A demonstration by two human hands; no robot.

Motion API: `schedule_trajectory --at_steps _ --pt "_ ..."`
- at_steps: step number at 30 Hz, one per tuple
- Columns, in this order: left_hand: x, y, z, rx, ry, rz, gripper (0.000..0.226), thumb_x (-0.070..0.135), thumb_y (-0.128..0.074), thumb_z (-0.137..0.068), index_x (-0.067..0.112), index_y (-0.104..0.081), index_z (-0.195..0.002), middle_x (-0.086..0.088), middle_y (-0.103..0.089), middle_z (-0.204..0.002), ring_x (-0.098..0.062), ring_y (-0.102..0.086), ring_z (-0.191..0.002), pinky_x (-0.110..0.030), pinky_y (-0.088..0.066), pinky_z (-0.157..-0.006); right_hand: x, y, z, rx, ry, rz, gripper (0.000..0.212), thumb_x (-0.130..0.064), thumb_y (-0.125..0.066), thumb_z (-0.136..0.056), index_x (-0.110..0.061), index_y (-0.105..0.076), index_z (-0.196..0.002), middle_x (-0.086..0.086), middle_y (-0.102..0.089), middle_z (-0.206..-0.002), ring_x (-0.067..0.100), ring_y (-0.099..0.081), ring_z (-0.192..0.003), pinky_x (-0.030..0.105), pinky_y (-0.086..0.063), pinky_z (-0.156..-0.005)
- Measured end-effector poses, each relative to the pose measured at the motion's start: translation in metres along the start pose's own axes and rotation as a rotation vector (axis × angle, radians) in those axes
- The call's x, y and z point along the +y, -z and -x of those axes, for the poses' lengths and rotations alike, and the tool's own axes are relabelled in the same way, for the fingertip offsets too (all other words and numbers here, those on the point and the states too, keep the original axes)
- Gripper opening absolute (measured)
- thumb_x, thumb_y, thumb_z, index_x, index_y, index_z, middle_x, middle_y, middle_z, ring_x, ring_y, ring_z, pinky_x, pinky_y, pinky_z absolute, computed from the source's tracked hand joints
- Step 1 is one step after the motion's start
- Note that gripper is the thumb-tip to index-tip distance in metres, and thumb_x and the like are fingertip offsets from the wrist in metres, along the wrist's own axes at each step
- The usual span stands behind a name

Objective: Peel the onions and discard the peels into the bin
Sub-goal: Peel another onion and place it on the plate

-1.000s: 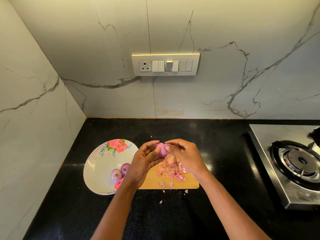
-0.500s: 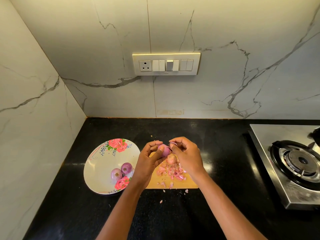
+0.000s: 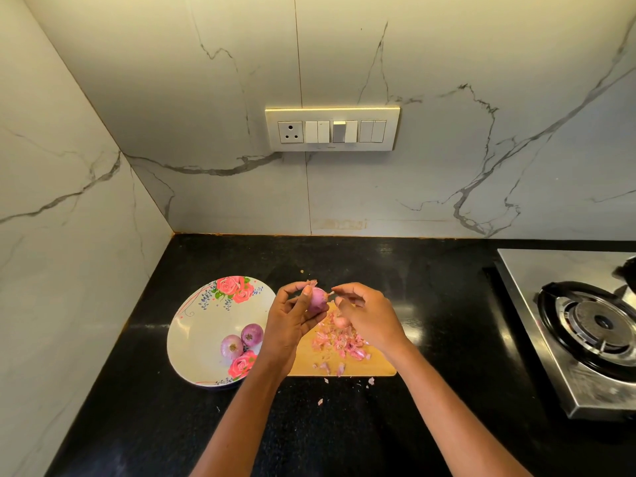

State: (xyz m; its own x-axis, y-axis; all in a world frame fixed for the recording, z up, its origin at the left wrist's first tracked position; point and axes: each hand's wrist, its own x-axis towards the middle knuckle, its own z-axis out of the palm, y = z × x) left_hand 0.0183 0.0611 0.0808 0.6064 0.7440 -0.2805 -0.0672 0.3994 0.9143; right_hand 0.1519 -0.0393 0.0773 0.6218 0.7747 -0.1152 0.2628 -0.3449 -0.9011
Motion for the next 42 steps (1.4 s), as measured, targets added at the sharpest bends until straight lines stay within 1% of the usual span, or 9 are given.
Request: schedule_trajectory --at_steps 3,6,12,19,23,26,30,37,42 --pt "-0.001 0.0 -0.001 0.027 0.003 -0.028 0.039 0.036 -0.065 -0.086 0.02 -0.059 -0.121 -0.01 -0.071 -0.116 -0.027 -0.075 -0.099 -0.032 -0.063 -0.079 -0.004 -0.002 0.001 -0.022 0.052 0.0 0.024 -0.031 -0.067 -0.098 -0.033 -0.07 -0.121 -0.017 -0.069 -0.119 -0.001 -0.062 -0.111 0.021 -0.051 -0.093" --pt "-0.002 0.0 -0.002 0.031 0.012 -0.048 0.033 0.035 -0.063 -0.091 0.021 -0.058 -0.12 -0.008 -0.071 -0.114 -0.025 -0.076 -0.095 -0.031 -0.063 -0.076 -0.008 -0.002 0.004 -0.026 0.124 0.006 0.026 -0.031 -0.072 -0.094 -0.03 -0.072 -0.121 -0.017 -0.072 -0.114 -0.002 -0.065 -0.105 0.014 -0.052 -0.089" --pt "-0.003 0.005 -0.003 -0.052 -0.049 -0.151 0.047 0.035 -0.075 -0.081 0.025 -0.058 -0.124 -0.008 -0.065 -0.124 -0.025 -0.071 -0.107 -0.036 -0.061 -0.088 -0.008 0.005 0.003 0.026 0.186 0.041 0.014 -0.03 -0.072 -0.093 -0.029 -0.077 -0.106 -0.019 -0.074 -0.097 -0.004 -0.066 -0.095 0.011 -0.051 -0.081" --pt "-0.008 0.01 -0.008 -0.016 -0.217 -0.467 0.046 0.021 -0.08 -0.084 0.022 -0.059 -0.124 0.01 -0.06 -0.124 -0.012 -0.061 -0.114 -0.034 -0.06 -0.091 -0.002 0.008 0.0 -0.006 0.3 0.369 0.012 -0.031 -0.067 -0.097 -0.029 -0.071 -0.109 -0.016 -0.069 -0.101 0.001 -0.065 -0.09 0.023 -0.057 -0.081" --pt "-0.005 0.012 -0.009 -0.068 -0.217 -0.497 0.045 0.021 -0.079 -0.086 0.023 -0.057 -0.125 0.012 -0.059 -0.125 -0.012 -0.061 -0.114 -0.026 -0.061 -0.085 -0.001 0.009 0.0 -0.022 0.373 0.558 0.024 -0.036 -0.055 -0.103 -0.03 -0.066 -0.125 -0.011 -0.07 -0.118 0.006 -0.065 -0.106 0.029 -0.056 -0.091" --pt "-0.002 0.012 -0.01 -0.089 -0.194 -0.508 0.042 0.023 -0.078 -0.087 0.029 -0.056 -0.122 0.012 -0.059 -0.124 -0.014 -0.062 -0.113 -0.019 -0.058 -0.078 -0.001 0.008 0.001 0.022 0.424 0.623 0.025 -0.032 -0.052 -0.105 -0.026 -0.068 -0.123 -0.007 -0.072 -0.114 0.011 -0.066 -0.104 0.029 -0.056 -0.087" --pt "-0.004 0.01 -0.01 -0.072 -0.215 -0.524 0.044 0.021 -0.079 -0.086 0.026 -0.057 -0.124 0.008 -0.061 -0.126 -0.014 -0.064 -0.112 -0.015 -0.056 -0.076 0.0 0.004 0.005 0.094 0.429 0.607 0.018 -0.024 -0.055 -0.103 -0.019 -0.068 -0.114 -0.002 -0.071 -0.106 0.013 -0.064 -0.096 0.022 -0.05 -0.08" --pt "-0.01 0.003 -0.004 -0.07 -0.365 -0.537 0.041 0.016 -0.077 -0.088 0.023 -0.058 -0.123 0.01 -0.062 -0.124 -0.001 -0.064 -0.109 -0.026 -0.059 -0.089 -0.003 -0.005 0.007 0.181 0.334 0.476 0.01 -0.01 -0.057 -0.099 -0.015 -0.067 -0.1 -0.001 -0.067 -0.093 0.014 -0.06 -0.085 0.027 -0.052 -0.073" --pt "-0.007 0.0 0.001 -0.138 -0.459 -0.497 0.04 0.004 -0.075 -0.088 0.022 -0.059 -0.12 0.003 -0.061 -0.125 -0.009 -0.064 -0.116 -0.021 -0.055 -0.092 -0.01 -0.003 0.007 0.2 0.17 0.303 0.013 -0.009 -0.058 -0.1 -0.014 -0.069 -0.098 -0.006 -0.065 -0.088 0.008 -0.057 -0.08 0.007 -0.038 -0.063"
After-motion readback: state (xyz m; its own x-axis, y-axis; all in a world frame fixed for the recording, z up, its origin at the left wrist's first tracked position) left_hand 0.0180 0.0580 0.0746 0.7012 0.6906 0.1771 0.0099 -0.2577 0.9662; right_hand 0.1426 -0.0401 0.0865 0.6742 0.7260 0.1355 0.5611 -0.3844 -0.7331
